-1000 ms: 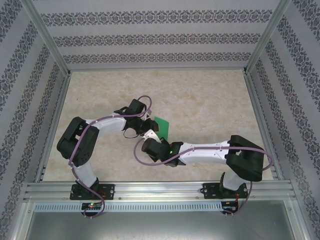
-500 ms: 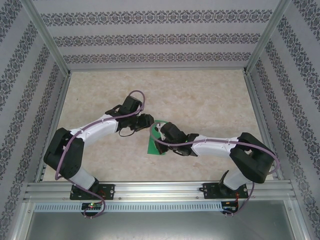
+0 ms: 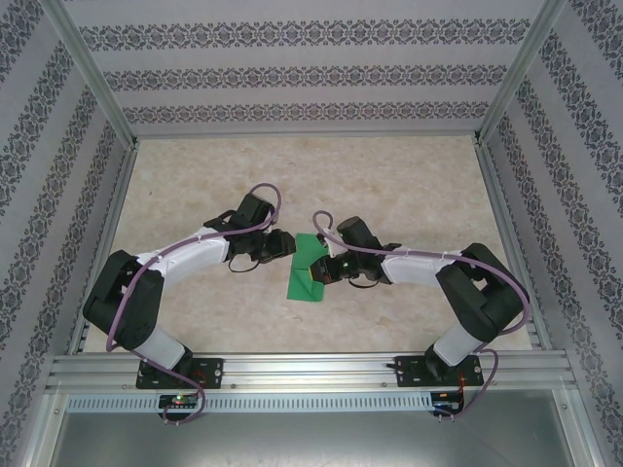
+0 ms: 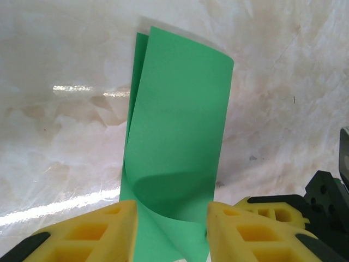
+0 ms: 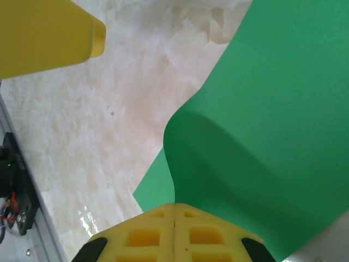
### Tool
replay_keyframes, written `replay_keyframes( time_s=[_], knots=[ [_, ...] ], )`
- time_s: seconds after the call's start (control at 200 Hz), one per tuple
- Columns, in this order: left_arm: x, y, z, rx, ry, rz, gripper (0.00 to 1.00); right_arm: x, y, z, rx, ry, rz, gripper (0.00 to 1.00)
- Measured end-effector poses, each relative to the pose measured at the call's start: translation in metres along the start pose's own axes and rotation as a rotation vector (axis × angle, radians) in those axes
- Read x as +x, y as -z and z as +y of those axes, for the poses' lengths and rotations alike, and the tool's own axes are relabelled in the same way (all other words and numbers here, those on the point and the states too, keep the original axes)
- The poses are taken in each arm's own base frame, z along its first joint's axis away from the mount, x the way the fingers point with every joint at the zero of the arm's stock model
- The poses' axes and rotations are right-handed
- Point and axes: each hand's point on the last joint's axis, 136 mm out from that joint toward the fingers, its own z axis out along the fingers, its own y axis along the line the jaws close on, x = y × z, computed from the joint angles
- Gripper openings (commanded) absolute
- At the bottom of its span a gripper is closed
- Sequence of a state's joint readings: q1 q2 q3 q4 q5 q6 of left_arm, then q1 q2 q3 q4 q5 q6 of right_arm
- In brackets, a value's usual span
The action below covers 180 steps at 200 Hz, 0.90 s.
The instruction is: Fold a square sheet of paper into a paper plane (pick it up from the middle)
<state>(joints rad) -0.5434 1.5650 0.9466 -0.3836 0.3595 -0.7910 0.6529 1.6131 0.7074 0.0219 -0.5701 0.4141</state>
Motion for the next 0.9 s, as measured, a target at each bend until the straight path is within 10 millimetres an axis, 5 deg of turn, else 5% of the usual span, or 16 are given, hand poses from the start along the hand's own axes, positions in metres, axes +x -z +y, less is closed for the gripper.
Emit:
replay_keyframes(
  time_s=[0.215, 0.899],
  knots=[
    [0.004, 0.000, -0.002, 0.011, -0.012, 0.020, 0.39, 0.015, 0.003, 0.003, -0.025, 0.004, 0.086, 0.03],
    [0.020, -0.005, -0.011, 0.006, -0.069, 0.070, 0.39, -0.003, 0.003, -0.021, 0.093, 0.041, 0.121, 0.05]
  ],
)
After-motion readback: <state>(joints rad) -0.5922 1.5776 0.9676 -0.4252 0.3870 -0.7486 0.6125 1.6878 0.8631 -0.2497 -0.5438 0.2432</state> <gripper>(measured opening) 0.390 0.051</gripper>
